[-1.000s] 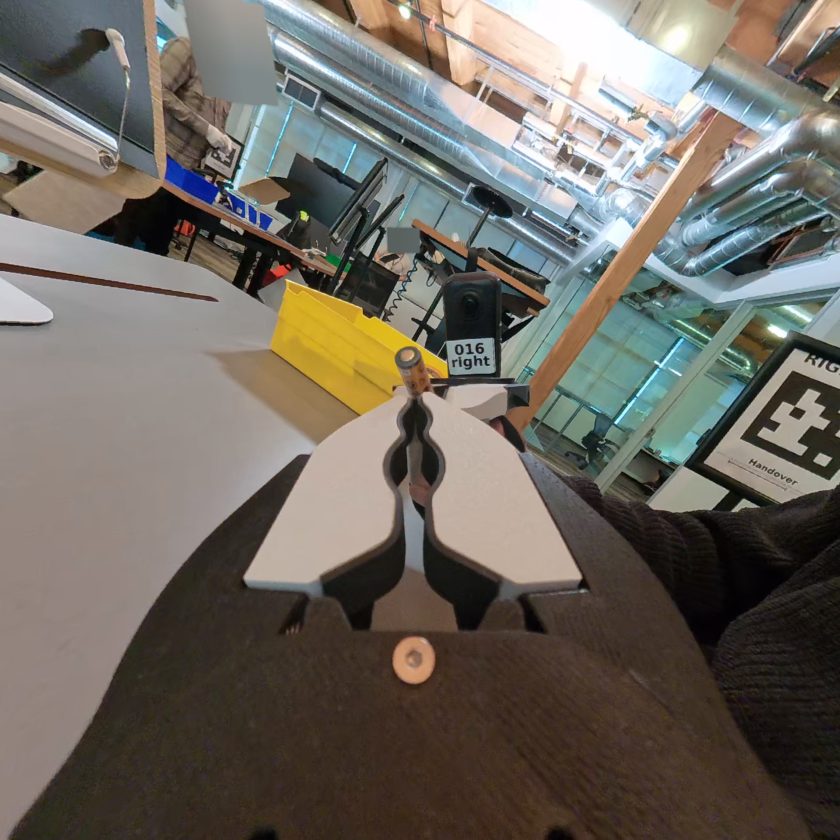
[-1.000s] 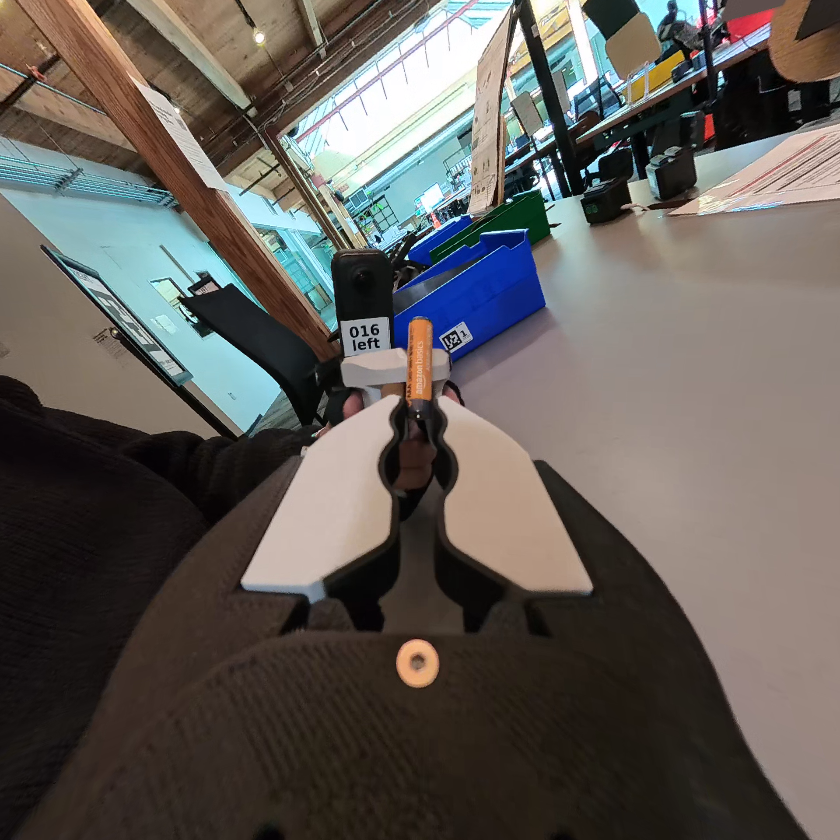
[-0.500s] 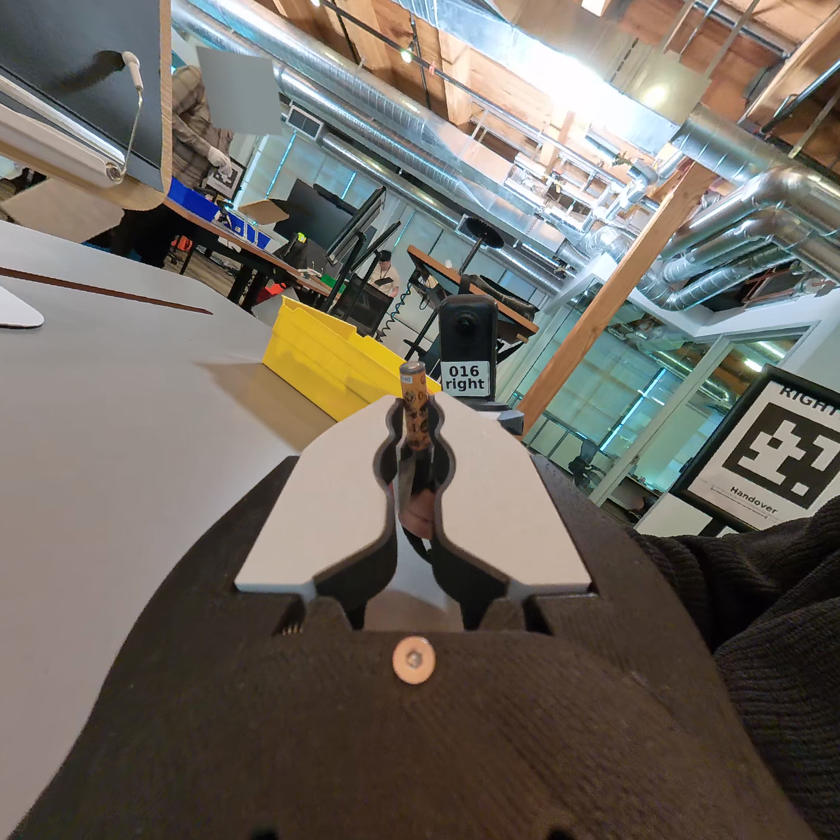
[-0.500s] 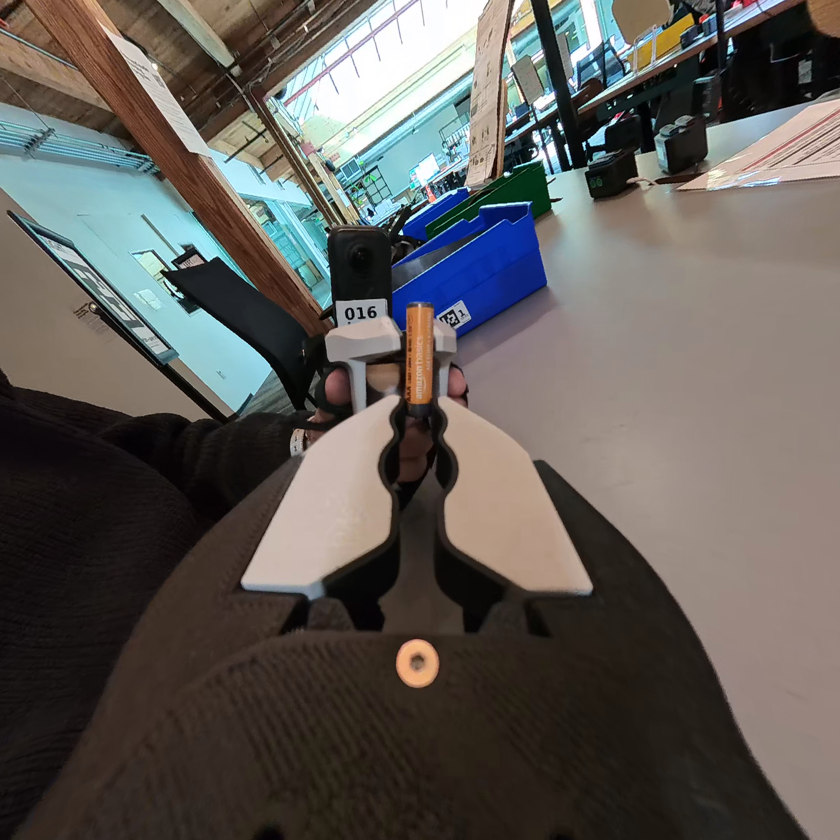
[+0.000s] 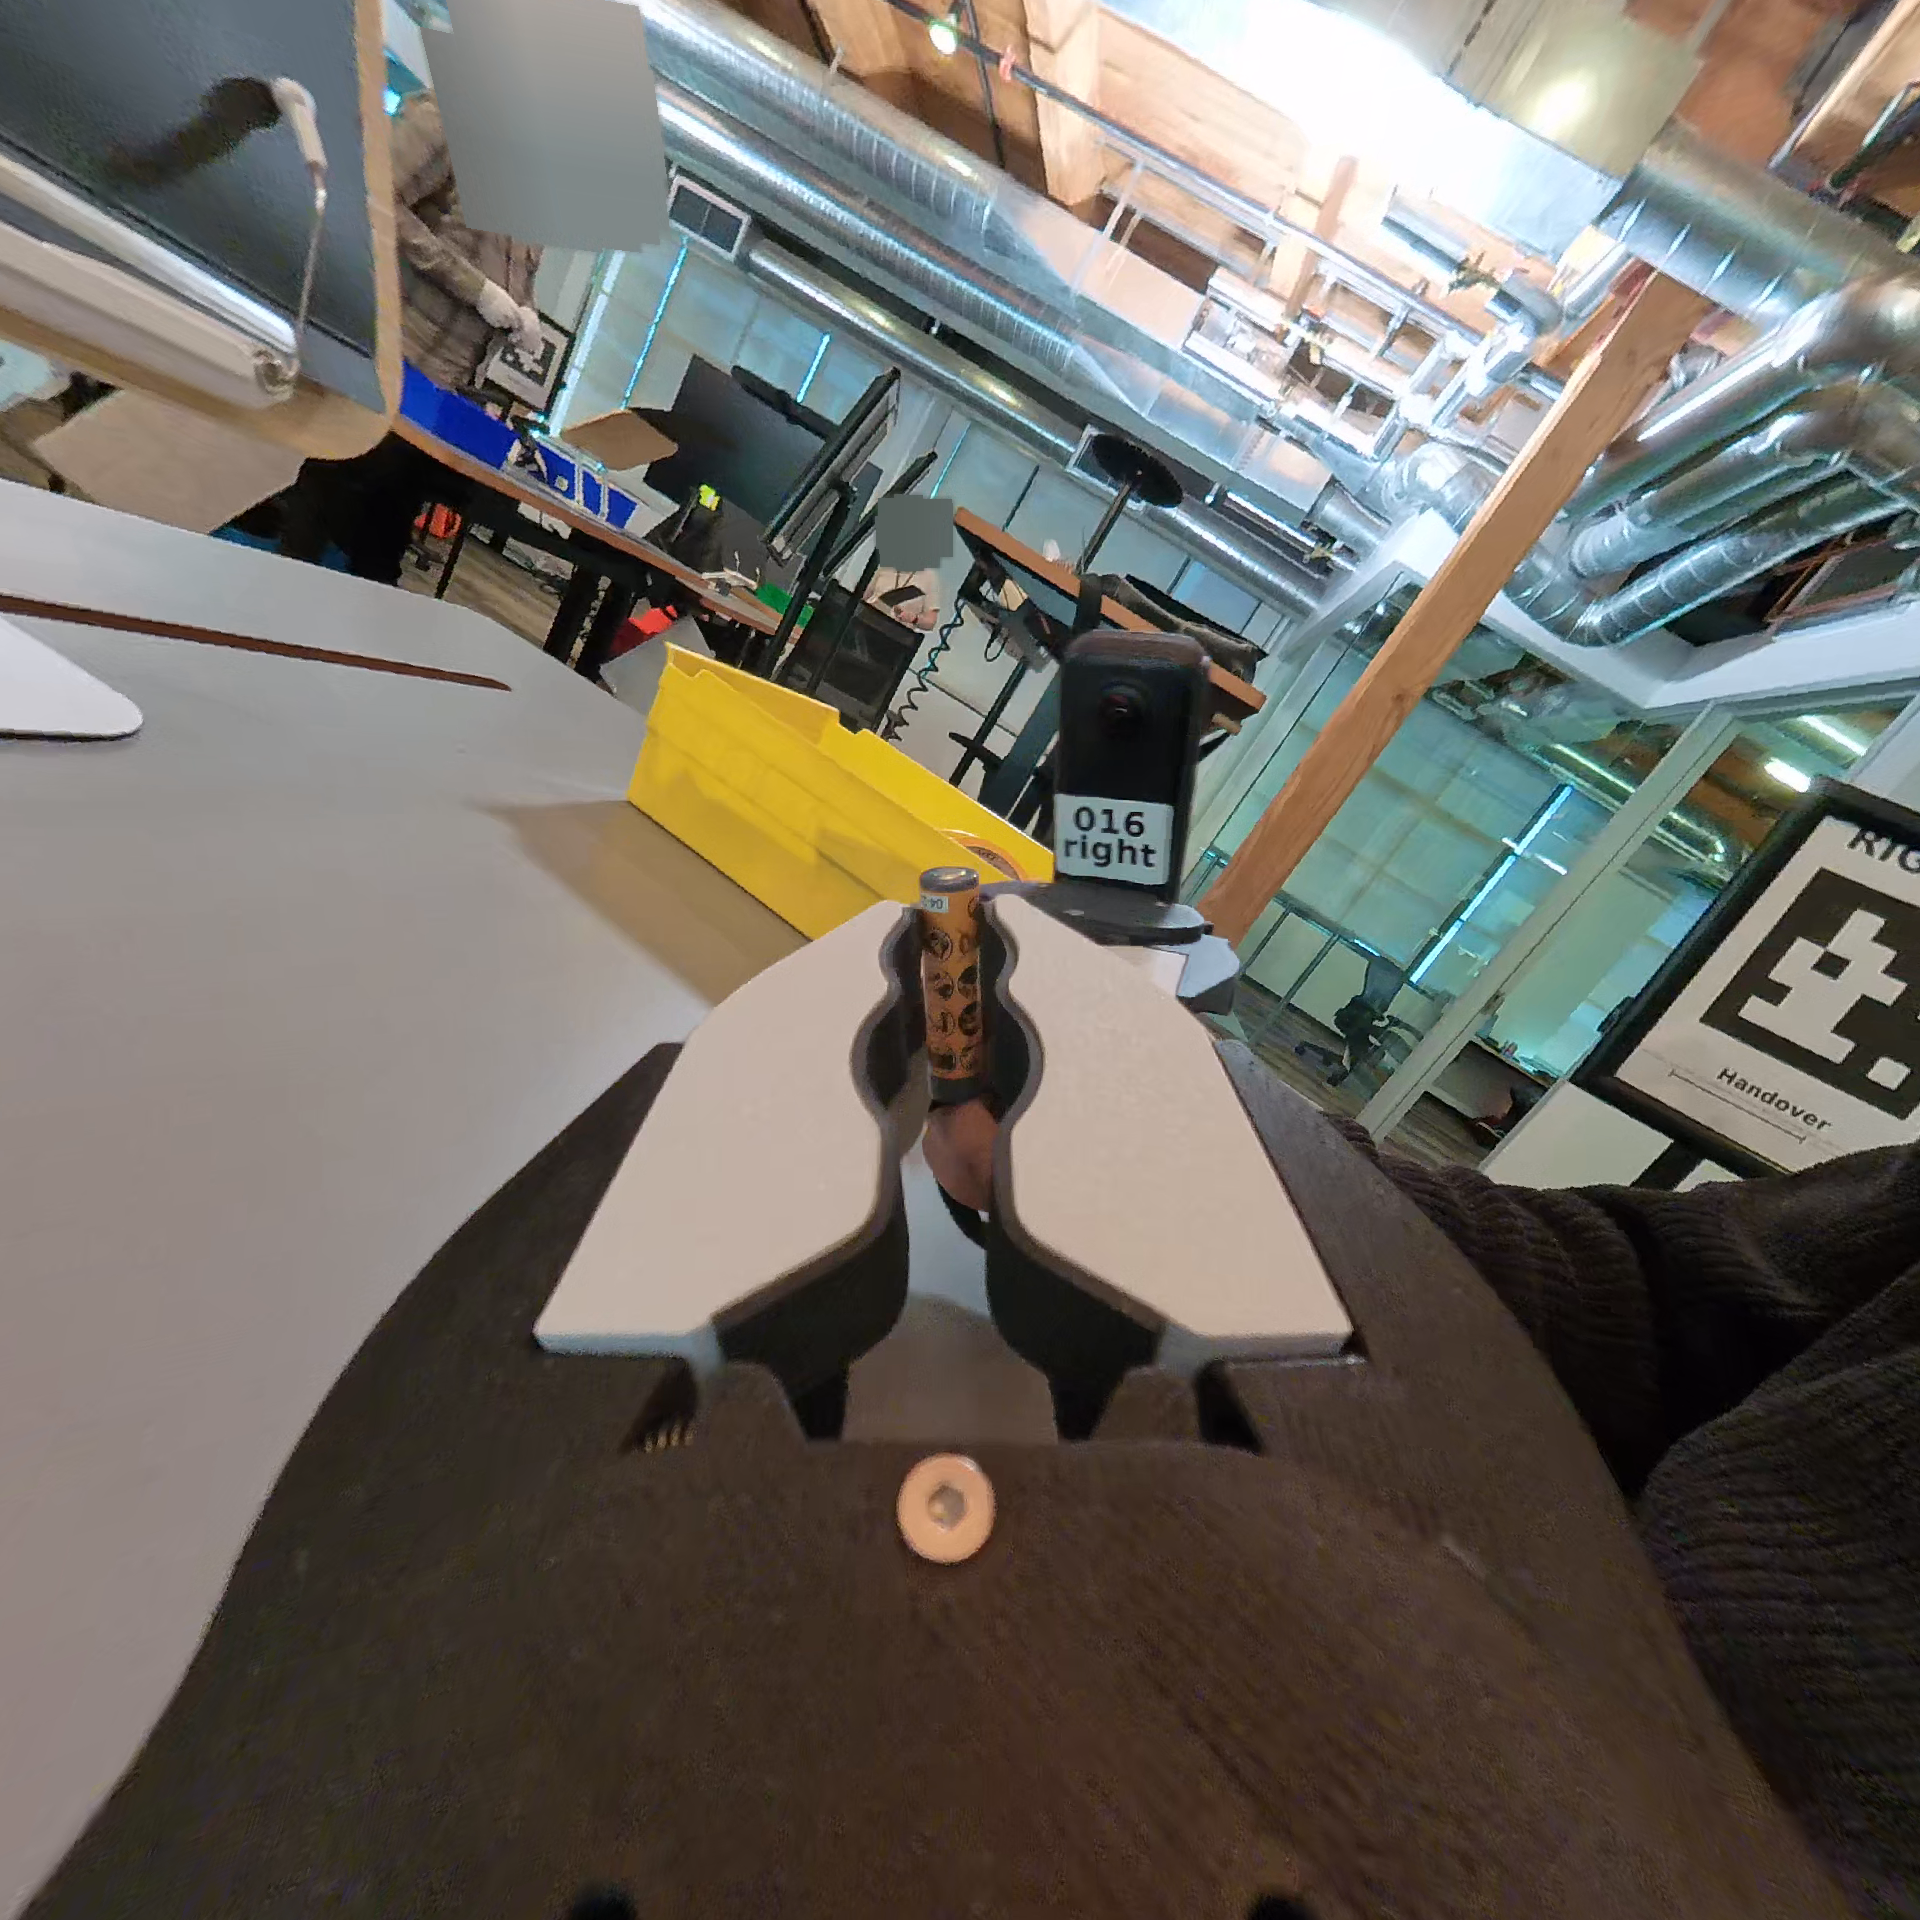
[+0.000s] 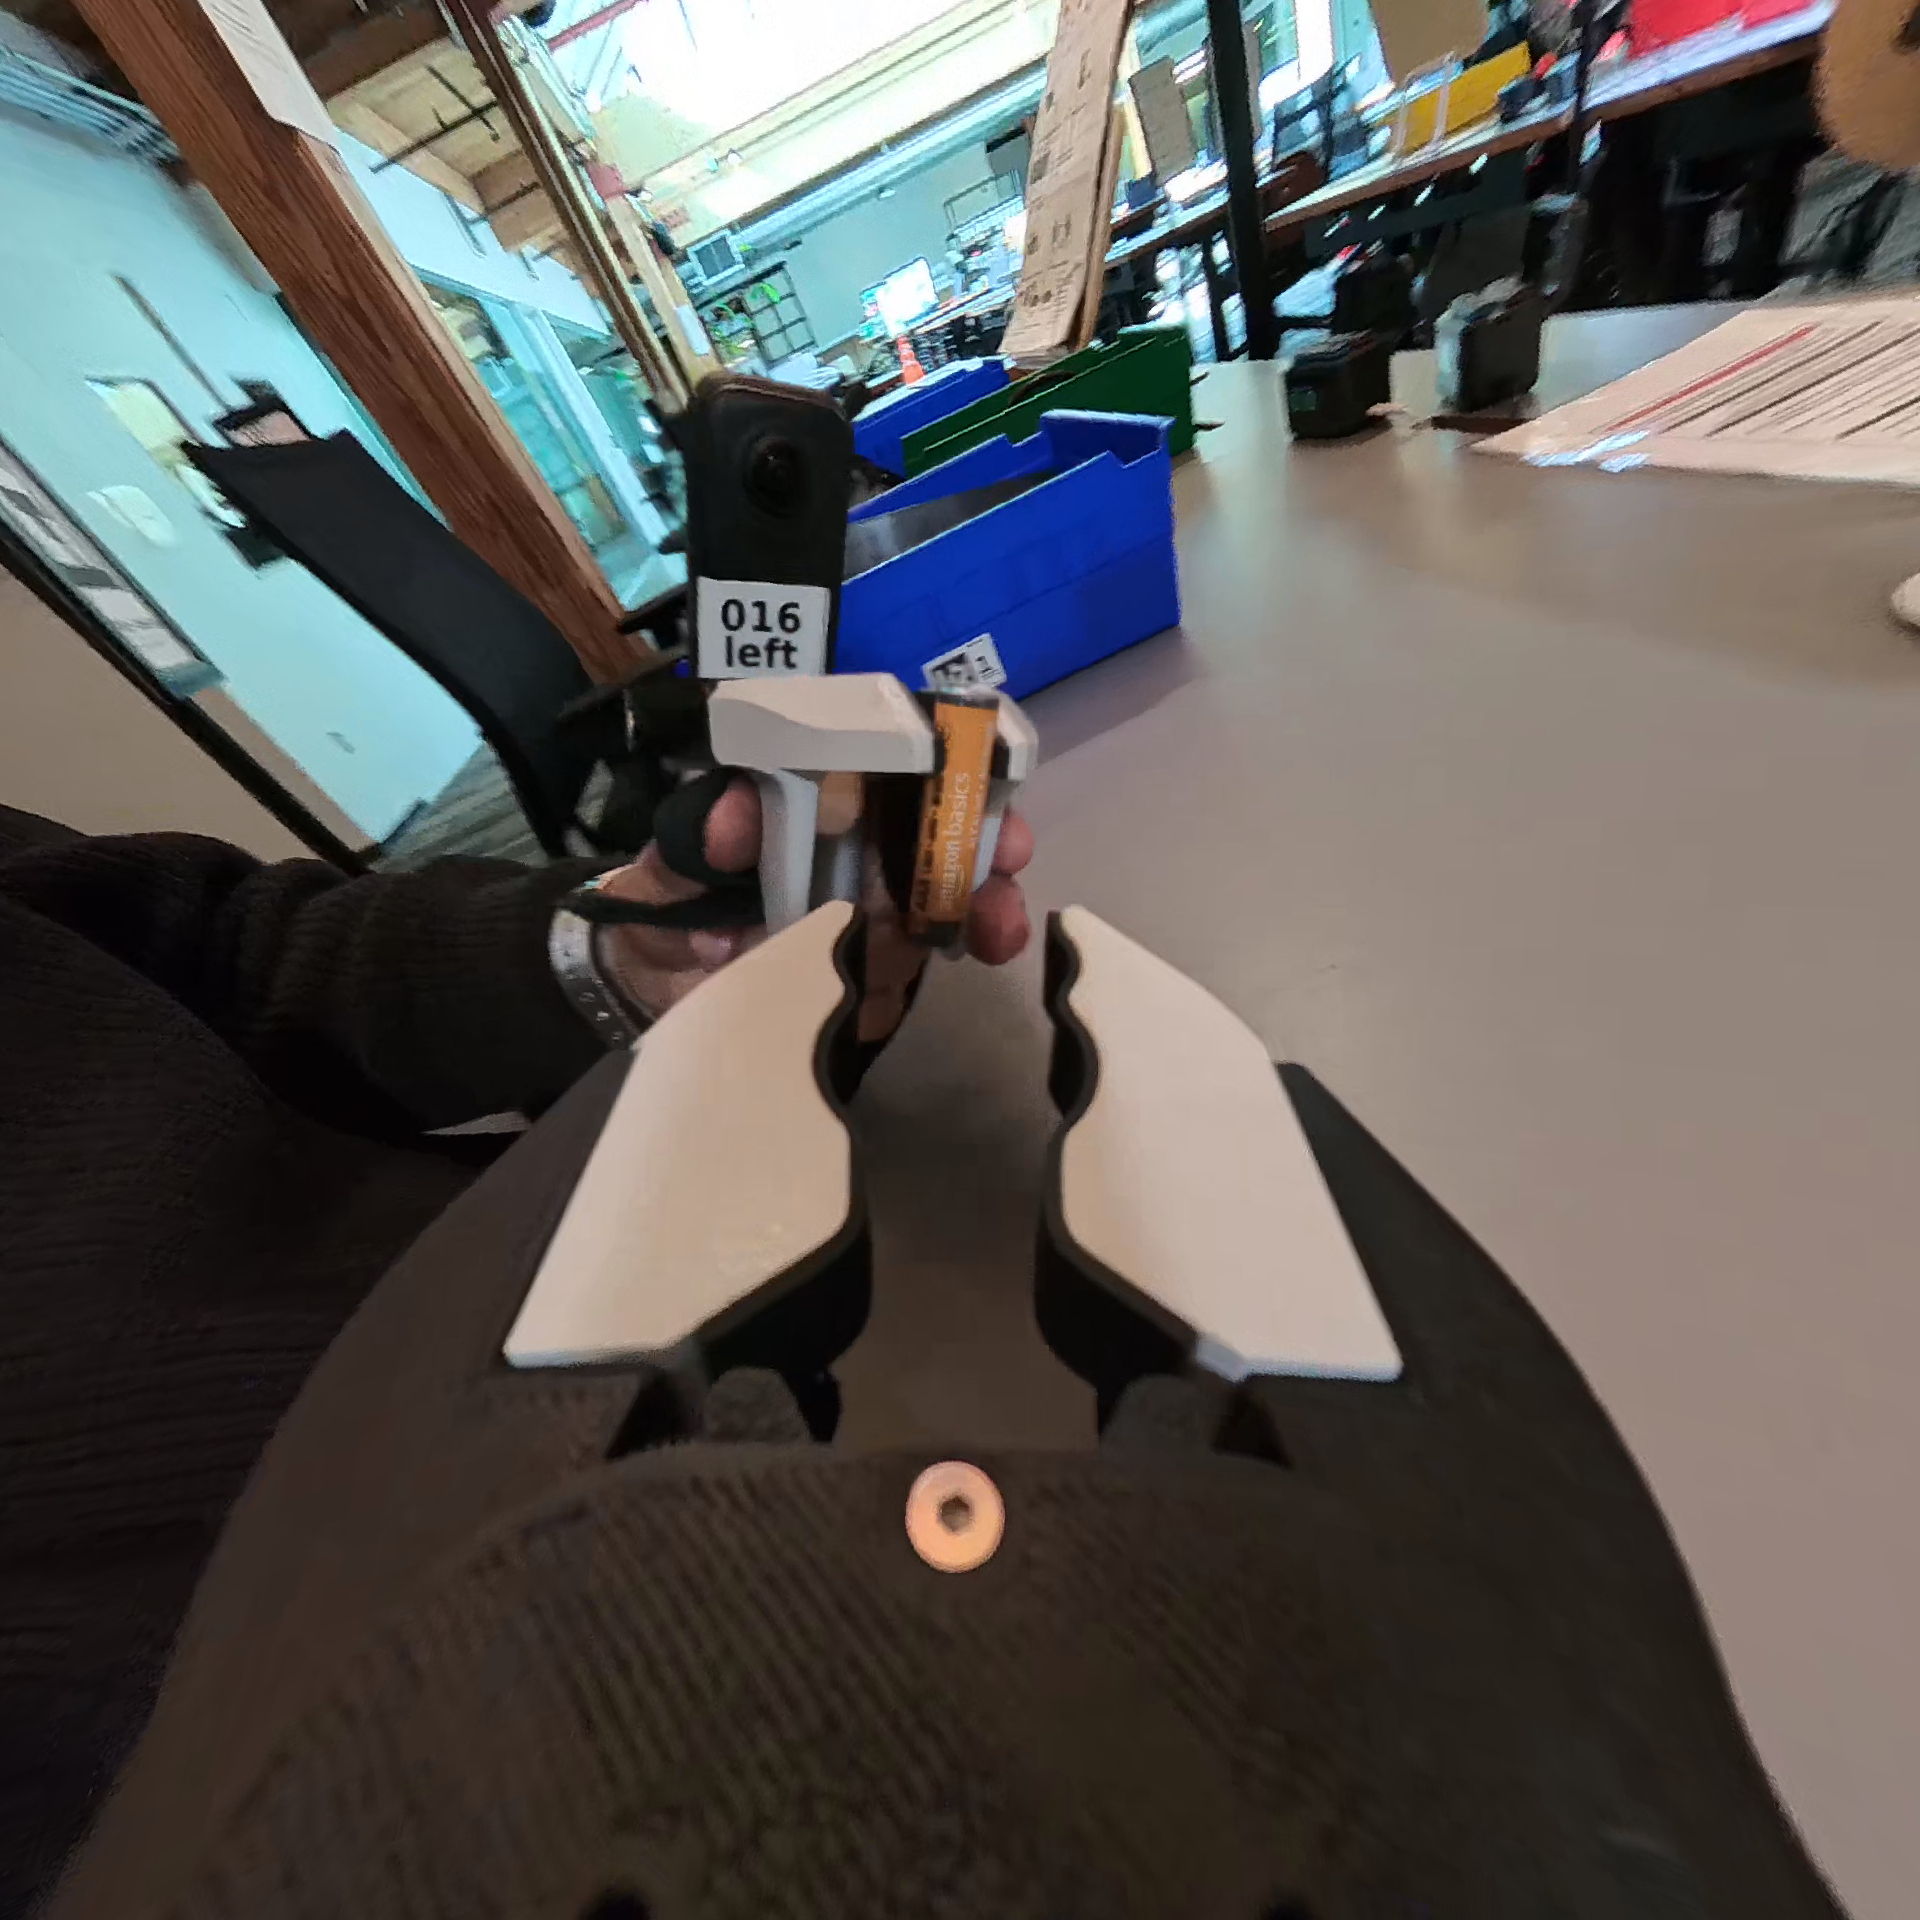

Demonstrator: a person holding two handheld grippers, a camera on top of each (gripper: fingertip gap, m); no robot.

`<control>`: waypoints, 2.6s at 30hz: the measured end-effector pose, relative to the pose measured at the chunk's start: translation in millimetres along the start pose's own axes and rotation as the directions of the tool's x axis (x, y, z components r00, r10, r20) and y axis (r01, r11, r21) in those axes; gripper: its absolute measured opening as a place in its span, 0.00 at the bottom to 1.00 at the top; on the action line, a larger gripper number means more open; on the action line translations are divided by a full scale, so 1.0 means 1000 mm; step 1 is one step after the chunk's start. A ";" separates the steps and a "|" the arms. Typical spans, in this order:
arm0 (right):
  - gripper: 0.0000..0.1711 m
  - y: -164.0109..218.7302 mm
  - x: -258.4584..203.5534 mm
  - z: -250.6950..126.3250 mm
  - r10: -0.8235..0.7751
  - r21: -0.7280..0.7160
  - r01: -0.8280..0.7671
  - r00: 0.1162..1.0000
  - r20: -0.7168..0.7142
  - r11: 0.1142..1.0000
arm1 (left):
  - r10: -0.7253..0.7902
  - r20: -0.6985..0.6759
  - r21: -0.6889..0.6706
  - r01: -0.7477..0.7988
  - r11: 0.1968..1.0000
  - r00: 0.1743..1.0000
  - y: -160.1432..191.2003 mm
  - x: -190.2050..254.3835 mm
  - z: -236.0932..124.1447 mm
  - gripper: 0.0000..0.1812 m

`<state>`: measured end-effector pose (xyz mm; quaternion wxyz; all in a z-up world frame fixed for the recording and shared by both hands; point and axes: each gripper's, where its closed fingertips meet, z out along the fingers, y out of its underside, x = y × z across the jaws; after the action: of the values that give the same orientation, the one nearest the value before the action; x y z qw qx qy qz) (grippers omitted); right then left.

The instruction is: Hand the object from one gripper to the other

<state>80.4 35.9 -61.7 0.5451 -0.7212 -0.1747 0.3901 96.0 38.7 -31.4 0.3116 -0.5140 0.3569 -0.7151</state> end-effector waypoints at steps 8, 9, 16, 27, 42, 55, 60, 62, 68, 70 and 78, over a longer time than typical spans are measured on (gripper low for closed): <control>0.42 0.004 -0.002 0.007 -0.726 -0.179 0.704 0.664 -0.179 0.688 | -0.260 -0.007 -0.076 0.259 0.963 0.966 0.010 -0.019 -0.007 0.06; 0.42 0.009 -0.004 0.011 -0.785 -0.213 0.756 0.596 -0.168 0.620 | -0.300 -0.018 -0.092 0.297 0.951 0.954 0.013 -0.019 -0.007 0.06; 0.46 0.010 -0.003 0.013 -0.815 -0.236 0.781 0.550 -0.179 0.579 | -0.413 -0.059 -0.132 0.403 0.906 0.909 0.017 -0.019 -0.009 0.05; 0.42 0.031 -0.006 0.019 -0.863 -0.313 0.809 0.499 -0.082 0.498 | -0.388 -0.072 -0.329 0.345 0.879 0.919 0.046 -0.003 -0.004 0.05; 0.30 0.034 0.007 0.013 -0.869 -0.388 0.786 0.485 -0.094 0.481 | -0.465 -0.081 -0.371 0.406 0.835 0.882 0.052 -0.005 -0.008 0.09; 0.30 0.028 0.035 0.002 -0.883 -0.536 0.707 0.424 -0.200 0.461 | -0.146 0.122 -0.408 0.184 0.894 0.982 0.065 -0.032 -0.006 0.18; 0.30 0.031 0.044 0.000 -0.921 -0.625 0.682 0.340 -0.189 0.380 | 0.002 0.190 -0.440 0.084 0.894 0.982 0.072 -0.037 -0.004 0.18; 0.30 0.031 0.048 -0.002 -0.940 -0.668 0.664 0.287 -0.184 0.334 | 0.056 0.225 -0.443 0.051 0.895 0.973 0.073 -0.041 -0.004 0.19; 0.30 0.032 0.051 -0.001 -0.969 -0.736 0.631 0.189 -0.160 0.245 | 0.164 0.272 -0.452 -0.025 0.892 0.948 0.073 -0.042 -0.002 0.16; 0.30 0.032 0.050 0.000 -0.968 -0.736 0.631 0.190 -0.161 0.246 | 0.193 0.269 -0.455 -0.052 0.889 0.943 0.072 -0.041 -0.001 0.14; 0.31 0.033 0.049 0.002 -0.967 -0.738 0.626 0.196 -0.162 0.250 | 0.210 0.244 -0.461 -0.077 0.884 0.947 0.074 -0.036 0.001 0.07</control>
<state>104.2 58.4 -110.5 0.4704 -0.6968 -0.4559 -0.2920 112.9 26.9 -110.9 0.2865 -0.6417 0.4995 -0.5065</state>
